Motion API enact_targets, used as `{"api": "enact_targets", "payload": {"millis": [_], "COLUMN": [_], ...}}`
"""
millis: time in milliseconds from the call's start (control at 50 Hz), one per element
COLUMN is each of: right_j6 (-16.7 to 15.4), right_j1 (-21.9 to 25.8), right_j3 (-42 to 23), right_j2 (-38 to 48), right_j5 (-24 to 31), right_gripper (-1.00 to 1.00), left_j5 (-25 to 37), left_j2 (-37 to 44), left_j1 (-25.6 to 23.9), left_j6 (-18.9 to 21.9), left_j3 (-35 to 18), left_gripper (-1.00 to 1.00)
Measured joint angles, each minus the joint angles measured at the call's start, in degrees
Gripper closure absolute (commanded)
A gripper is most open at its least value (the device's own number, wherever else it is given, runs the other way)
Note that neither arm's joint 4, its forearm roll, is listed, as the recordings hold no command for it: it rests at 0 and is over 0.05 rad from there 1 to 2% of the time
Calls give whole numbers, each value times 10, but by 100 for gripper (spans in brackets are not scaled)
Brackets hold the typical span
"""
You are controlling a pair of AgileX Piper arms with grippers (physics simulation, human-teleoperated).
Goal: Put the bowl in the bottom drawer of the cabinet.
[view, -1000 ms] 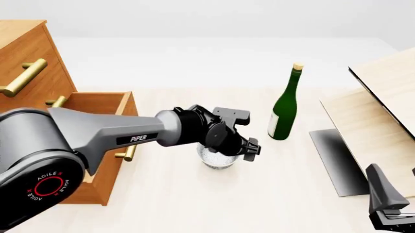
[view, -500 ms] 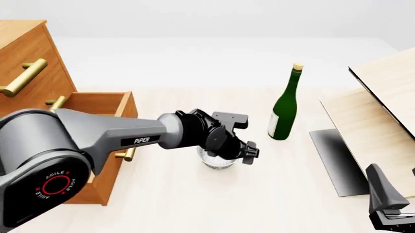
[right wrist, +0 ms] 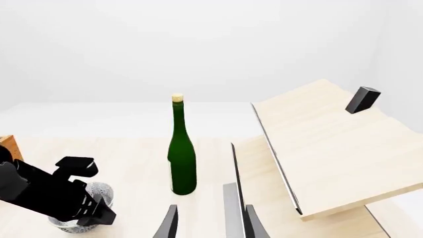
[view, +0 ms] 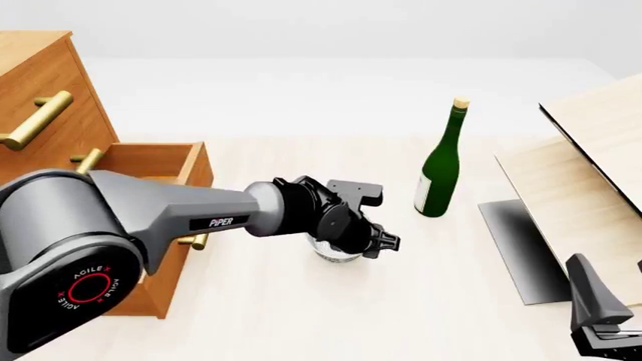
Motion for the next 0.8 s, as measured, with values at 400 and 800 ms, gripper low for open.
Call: {"api": "enact_targets", "payload": {"millis": [400, 800], "right_j6": [0, 0], "right_j1": [0, 0], "right_j3": [0, 0], "right_j2": [0, 0], "right_j5": [0, 0], "right_gripper": [-100, -100], "left_j5": [-5, -2], "left_j2": [-16, -52], "left_j1": [-1, 12], "left_j6": [2, 23], "left_j3": [-1, 3], "left_gripper": [100, 100]}}
